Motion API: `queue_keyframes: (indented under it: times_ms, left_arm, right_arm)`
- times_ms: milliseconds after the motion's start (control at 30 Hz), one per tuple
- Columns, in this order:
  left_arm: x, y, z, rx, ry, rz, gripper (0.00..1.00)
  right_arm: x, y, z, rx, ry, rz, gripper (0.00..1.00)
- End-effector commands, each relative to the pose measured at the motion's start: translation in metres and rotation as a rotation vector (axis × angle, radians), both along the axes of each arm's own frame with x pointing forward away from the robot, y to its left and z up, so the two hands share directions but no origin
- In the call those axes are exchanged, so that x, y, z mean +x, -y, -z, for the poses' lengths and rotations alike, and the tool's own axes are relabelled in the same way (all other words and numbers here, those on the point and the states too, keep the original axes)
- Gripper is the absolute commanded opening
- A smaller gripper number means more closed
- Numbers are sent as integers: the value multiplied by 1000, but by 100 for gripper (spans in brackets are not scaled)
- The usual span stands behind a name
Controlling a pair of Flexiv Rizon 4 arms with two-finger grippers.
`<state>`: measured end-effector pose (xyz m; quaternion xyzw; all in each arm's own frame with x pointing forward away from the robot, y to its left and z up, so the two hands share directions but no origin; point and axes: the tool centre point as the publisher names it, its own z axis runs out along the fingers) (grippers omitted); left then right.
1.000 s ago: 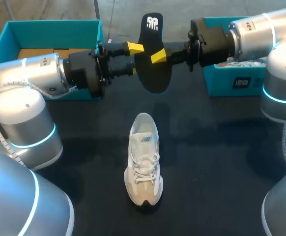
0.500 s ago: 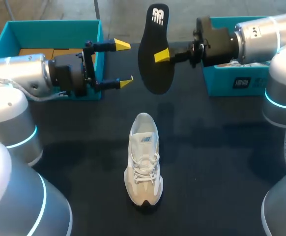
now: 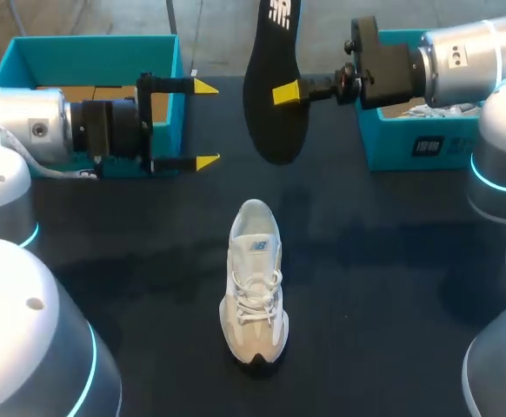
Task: Take the shoe out of the shoebox, open the shoe tongue, remove and reinsert the insole, then place the shoe into the shoebox
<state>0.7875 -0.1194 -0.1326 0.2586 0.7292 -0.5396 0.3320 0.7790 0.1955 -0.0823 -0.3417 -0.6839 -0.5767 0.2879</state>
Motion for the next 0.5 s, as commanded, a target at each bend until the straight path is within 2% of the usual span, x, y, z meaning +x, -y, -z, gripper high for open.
queue_keyframes:
  times_ms: [33,133,500]
  left_arm:
    - [-3,-2,3,42,-197,-26,100]
    - [-2,-1,9,18,-313,-56,100]
    - [-2,-1,9,18,-313,-56,100]
  right_arm:
    - [-6,0,0,31,44,-2,0]
    - [-8,0,-2,16,65,-36,0]
    - [-8,0,-2,16,65,-36,0]
